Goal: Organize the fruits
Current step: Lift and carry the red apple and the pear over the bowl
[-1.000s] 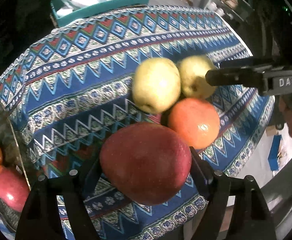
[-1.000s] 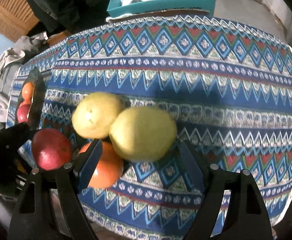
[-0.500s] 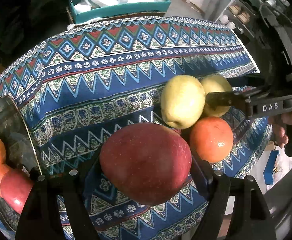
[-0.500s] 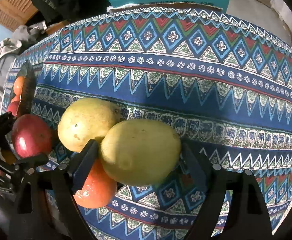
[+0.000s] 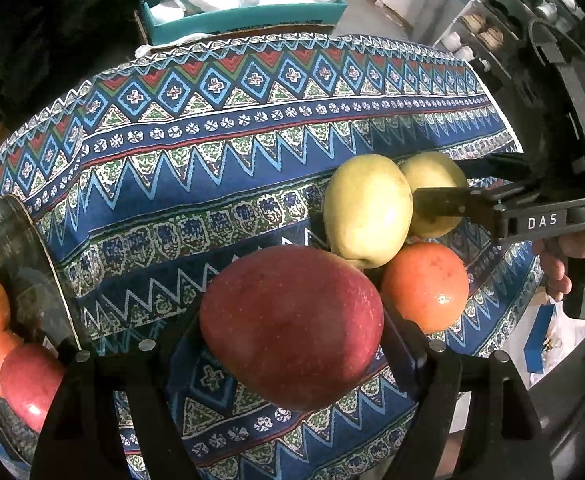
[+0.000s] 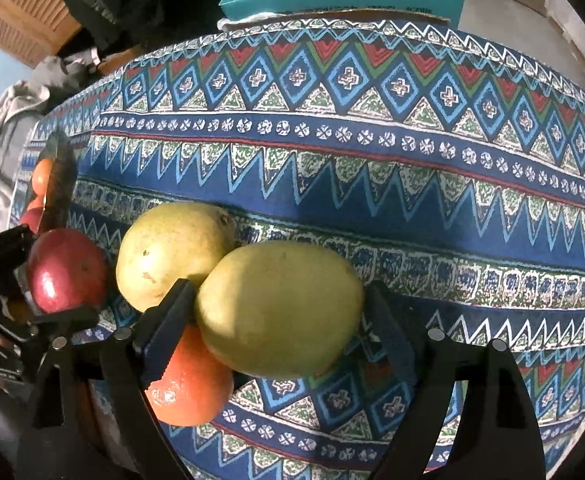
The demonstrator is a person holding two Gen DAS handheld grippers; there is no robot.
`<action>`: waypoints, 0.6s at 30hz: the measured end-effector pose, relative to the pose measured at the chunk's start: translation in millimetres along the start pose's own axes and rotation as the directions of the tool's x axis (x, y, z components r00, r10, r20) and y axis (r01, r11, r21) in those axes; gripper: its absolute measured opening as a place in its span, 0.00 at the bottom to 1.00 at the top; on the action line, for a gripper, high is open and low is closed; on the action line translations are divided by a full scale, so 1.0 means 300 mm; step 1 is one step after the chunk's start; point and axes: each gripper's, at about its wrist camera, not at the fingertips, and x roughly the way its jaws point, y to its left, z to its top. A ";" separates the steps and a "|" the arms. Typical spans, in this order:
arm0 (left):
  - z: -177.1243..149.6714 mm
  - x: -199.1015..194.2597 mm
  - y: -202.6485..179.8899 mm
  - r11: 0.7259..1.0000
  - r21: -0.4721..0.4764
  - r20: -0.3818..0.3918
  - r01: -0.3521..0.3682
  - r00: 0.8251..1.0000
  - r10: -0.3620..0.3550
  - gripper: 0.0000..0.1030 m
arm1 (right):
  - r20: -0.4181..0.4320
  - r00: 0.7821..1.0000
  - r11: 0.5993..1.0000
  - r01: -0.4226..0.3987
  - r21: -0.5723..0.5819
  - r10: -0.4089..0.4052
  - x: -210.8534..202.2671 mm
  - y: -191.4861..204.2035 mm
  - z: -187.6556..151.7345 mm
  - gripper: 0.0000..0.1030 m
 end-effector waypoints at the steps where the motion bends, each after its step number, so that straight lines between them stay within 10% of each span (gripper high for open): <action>1: 0.001 0.001 0.000 1.000 -0.001 -0.001 0.000 1.000 0.000 0.78 | -0.021 1.000 1.000 -0.005 -0.004 0.005 0.004 -0.001 0.000 0.82; 18: 0.005 -0.001 0.002 1.000 -0.005 -0.003 0.002 1.000 -0.002 0.78 | 0.031 0.999 0.999 0.044 -0.009 -0.044 -0.019 -0.012 -0.038 0.83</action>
